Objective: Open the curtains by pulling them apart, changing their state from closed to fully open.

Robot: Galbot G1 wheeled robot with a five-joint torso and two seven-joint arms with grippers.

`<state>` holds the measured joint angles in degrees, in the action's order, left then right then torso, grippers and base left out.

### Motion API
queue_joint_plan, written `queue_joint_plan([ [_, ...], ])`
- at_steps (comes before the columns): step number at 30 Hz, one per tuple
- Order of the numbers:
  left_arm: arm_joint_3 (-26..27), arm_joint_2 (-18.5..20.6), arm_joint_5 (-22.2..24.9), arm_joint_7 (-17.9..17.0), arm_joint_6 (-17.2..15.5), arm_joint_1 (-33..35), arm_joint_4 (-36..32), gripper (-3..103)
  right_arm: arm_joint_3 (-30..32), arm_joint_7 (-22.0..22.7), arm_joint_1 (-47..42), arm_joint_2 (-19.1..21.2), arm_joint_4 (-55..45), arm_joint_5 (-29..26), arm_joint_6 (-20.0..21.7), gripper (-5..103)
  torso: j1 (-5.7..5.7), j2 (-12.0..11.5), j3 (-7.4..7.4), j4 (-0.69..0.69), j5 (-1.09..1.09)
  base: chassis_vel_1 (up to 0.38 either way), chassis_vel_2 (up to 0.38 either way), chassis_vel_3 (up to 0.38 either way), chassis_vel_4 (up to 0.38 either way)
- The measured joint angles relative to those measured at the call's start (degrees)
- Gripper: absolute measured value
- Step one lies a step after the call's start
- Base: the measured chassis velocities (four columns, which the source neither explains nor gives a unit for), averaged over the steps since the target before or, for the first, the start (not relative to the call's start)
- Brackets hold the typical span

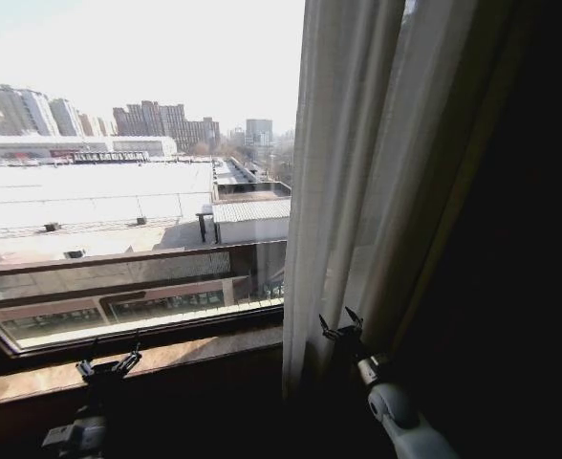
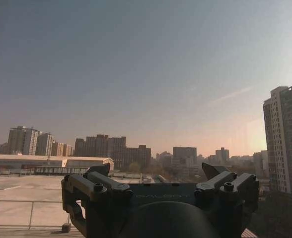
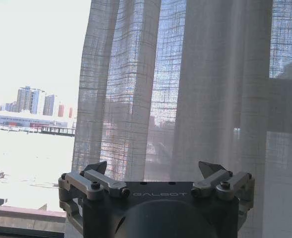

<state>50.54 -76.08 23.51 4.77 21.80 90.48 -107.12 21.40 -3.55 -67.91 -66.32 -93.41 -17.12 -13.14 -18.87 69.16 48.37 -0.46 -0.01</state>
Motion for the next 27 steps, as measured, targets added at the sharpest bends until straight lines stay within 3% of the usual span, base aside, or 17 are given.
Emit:
queue_joint_plan([
  [7, 0.0, 0.0, 0.0, 0.0, 0.0, 0.0, 0.0, 100, -0.3, 0.2, 0.8, -0.3, 1.0, 0.3, -1.9, 100, 0.00, 0.0, -0.01, 0.01, -0.05, 0.167, 0.142, -0.161, -0.142],
  [11, 0.0, 0.0, 0.0, 0.0, 0.0, 0.0, 0.0, 100, -0.7, 0.0, 1.0, -0.3, 1.4, 1.2, -3.0, 100, 0.00, 0.0, 0.00, -0.01, 0.06, 0.000, 0.000, 0.000, 0.000],
  [21, 0.0, 0.0, 0.0, 0.0, 0.0, 0.0, 0.0, 100, -2.4, 0.0, 2.1, -0.9, 2.4, 1.5, -4.7, 100, -0.01, 0.0, 0.00, 0.00, -0.05, -0.020, -0.015, 0.023, 0.013],
  [27, 0.0, 0.0, 0.0, 0.0, 0.0, 0.0, 0.0, 100, -3.1, 0.7, 2.3, -1.5, 2.5, 0.7, -5.3, 100, 0.00, 0.0, 0.00, 0.00, 0.00, 0.000, 0.000, 0.000, 0.000],
])
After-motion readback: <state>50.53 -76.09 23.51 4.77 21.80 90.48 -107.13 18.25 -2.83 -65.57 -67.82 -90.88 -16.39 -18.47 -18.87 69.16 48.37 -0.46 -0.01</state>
